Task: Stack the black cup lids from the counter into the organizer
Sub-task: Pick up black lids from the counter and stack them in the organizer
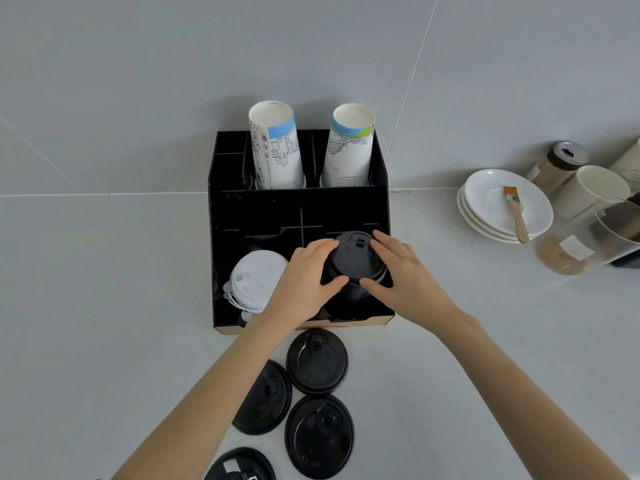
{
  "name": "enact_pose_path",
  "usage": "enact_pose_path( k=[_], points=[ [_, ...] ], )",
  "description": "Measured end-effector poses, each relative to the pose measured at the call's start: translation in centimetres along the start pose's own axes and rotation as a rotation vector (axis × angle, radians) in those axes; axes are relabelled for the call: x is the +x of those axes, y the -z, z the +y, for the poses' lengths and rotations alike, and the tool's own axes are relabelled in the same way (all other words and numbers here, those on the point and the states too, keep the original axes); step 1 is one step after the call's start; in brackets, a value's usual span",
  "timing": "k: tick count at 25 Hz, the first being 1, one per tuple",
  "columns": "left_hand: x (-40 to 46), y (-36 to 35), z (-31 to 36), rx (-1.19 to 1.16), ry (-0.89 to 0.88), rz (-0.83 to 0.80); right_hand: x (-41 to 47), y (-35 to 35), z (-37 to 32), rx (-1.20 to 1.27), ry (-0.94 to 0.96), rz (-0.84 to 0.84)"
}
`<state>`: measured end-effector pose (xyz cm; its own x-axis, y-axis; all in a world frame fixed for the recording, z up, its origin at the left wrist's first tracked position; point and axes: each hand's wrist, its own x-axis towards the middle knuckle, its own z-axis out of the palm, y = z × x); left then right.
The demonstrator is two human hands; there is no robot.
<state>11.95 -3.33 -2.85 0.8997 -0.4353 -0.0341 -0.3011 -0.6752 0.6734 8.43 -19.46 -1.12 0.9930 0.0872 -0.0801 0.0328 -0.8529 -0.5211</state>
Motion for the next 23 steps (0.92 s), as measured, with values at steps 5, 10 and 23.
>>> enact_pose_path(
  k=[5, 10, 23],
  points=[
    [-1.5, 0.8, -0.1, -0.013, -0.008, 0.011, -1.3, -0.1, -0.7, 0.051, 0.022, 0.1],
    [-5.0, 1.7, -0.8, -0.037, -0.001, 0.049, -4.1, -1.2, -2.2, 0.13, 0.082, 0.217],
    [-11.6, -1.6, -4.7, 0.053, 0.147, -0.155, -8.8, -7.8, -1.9, 0.168, -0.002, -0.104]
  ],
)
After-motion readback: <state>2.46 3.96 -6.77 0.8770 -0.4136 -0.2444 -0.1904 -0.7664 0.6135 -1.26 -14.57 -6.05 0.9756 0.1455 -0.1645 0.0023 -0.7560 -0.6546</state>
